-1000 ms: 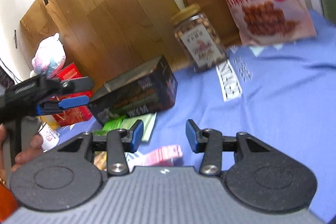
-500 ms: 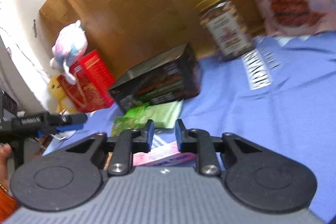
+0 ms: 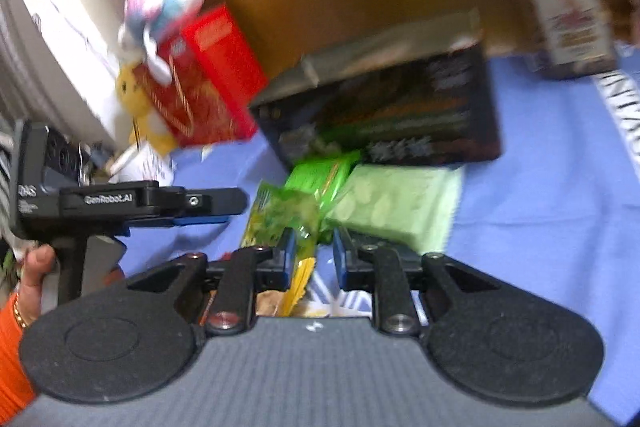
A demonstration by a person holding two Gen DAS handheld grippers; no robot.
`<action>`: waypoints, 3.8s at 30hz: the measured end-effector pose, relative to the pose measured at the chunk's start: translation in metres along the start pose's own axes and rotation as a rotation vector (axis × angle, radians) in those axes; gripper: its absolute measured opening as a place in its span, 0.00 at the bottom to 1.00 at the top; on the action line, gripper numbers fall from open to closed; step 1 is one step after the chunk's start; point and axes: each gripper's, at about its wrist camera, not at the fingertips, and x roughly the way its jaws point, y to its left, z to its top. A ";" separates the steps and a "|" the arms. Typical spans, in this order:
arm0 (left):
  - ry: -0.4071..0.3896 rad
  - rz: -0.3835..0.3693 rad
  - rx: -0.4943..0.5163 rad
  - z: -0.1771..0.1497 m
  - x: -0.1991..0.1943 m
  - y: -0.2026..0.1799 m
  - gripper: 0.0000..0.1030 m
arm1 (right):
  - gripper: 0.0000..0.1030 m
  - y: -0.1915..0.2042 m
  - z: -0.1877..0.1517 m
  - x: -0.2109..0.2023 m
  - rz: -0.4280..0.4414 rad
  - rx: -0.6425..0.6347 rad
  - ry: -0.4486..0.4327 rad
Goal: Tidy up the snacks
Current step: 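Grasp the bright green snack packet with the left tool, then drop the green packet into the black tin box, then grasp the pale green wafer packet with the left tool, then carry the green packet into the black tin box and release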
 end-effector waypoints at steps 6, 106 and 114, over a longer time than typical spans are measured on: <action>-0.024 -0.048 0.012 -0.004 -0.008 -0.007 0.33 | 0.24 0.012 -0.006 0.027 0.033 -0.068 0.034; -0.028 0.088 0.037 0.010 0.006 -0.010 0.48 | 0.38 0.041 0.018 0.052 -0.099 -0.413 0.078; -0.193 0.023 0.091 0.040 -0.051 -0.040 0.49 | 0.38 0.068 0.029 0.005 -0.081 -0.481 -0.127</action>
